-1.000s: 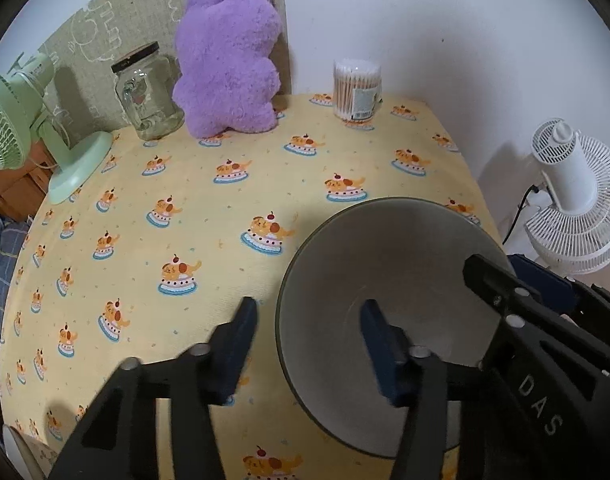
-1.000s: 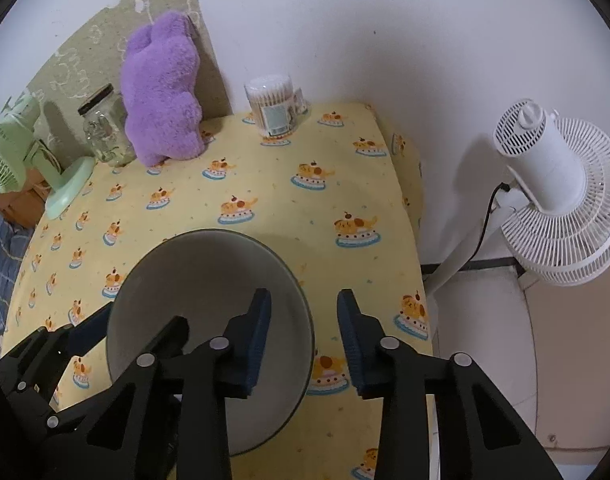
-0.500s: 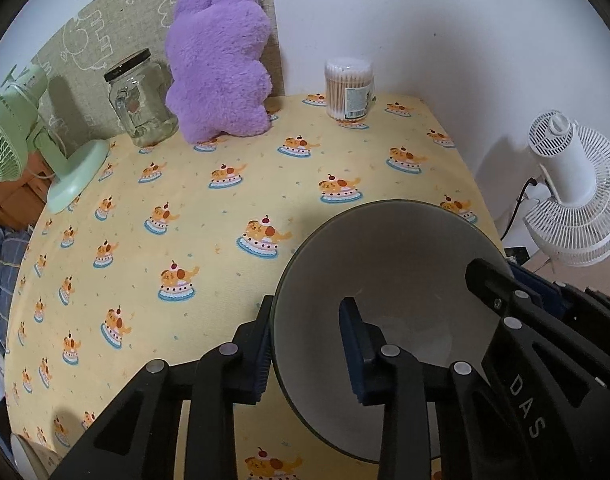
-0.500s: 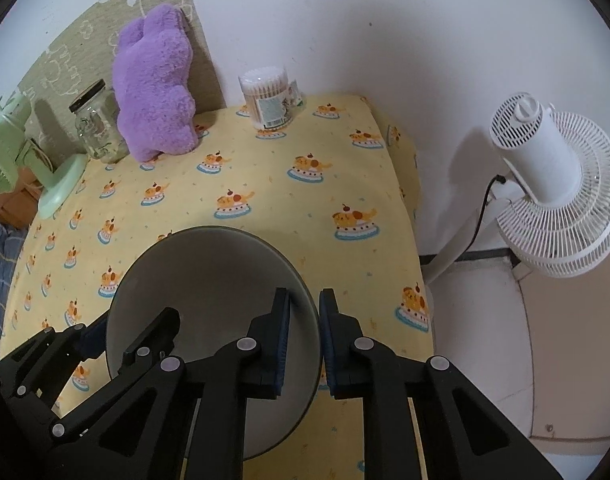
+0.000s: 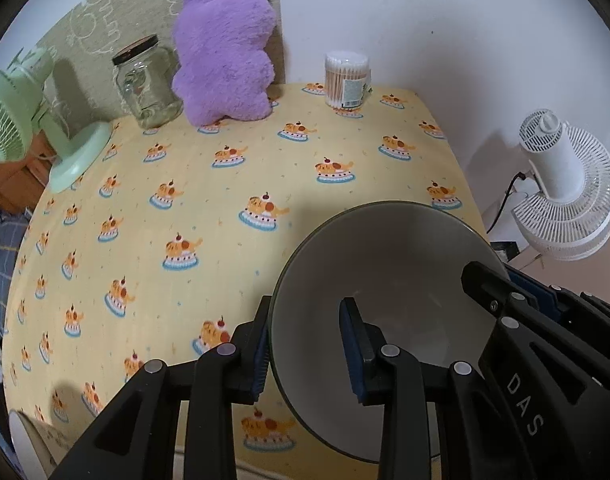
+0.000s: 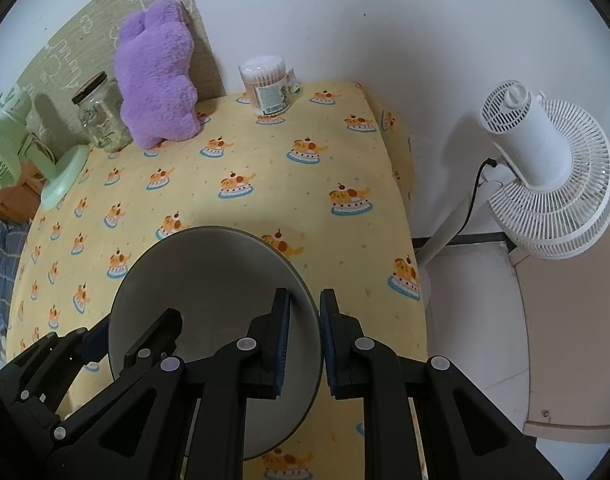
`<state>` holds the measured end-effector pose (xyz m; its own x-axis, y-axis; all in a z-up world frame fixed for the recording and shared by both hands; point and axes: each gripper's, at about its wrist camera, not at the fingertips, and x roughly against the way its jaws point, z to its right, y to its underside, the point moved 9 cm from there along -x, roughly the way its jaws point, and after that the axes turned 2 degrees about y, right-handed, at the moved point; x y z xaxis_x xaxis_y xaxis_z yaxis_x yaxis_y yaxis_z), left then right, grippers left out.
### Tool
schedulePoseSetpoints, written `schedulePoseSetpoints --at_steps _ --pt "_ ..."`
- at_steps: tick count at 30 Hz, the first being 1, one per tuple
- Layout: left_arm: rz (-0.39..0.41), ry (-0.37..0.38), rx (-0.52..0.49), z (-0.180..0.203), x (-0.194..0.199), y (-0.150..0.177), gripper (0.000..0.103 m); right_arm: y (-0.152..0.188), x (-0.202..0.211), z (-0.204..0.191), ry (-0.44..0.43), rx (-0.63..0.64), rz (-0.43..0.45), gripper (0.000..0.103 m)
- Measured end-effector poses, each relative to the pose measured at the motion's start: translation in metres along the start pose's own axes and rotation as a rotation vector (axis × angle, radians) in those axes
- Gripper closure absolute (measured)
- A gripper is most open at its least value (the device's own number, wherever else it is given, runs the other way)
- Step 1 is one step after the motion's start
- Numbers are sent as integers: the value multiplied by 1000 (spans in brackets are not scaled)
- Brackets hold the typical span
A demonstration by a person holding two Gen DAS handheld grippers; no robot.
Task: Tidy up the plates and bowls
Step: 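Lift the grey bowl with both tools and carry it toward the plates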
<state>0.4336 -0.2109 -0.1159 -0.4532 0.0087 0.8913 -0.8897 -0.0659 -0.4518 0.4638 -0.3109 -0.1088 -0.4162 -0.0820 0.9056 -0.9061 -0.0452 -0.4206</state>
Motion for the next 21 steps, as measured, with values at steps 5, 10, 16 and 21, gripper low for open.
schedulePoseSetpoints --at_steps 5,10,16,21 --pt "16 4 -6 0 16 3 72 5 16 -1 -6 -14 6 84" --pt "29 11 3 -1 33 5 72 8 34 -3 -1 -13 18 84" --pt "52 24 8 -4 59 8 72 12 61 -6 3 -22 34 84" --pt "71 31 17 -11 78 11 72 15 82 -14 -10 -31 52 84"
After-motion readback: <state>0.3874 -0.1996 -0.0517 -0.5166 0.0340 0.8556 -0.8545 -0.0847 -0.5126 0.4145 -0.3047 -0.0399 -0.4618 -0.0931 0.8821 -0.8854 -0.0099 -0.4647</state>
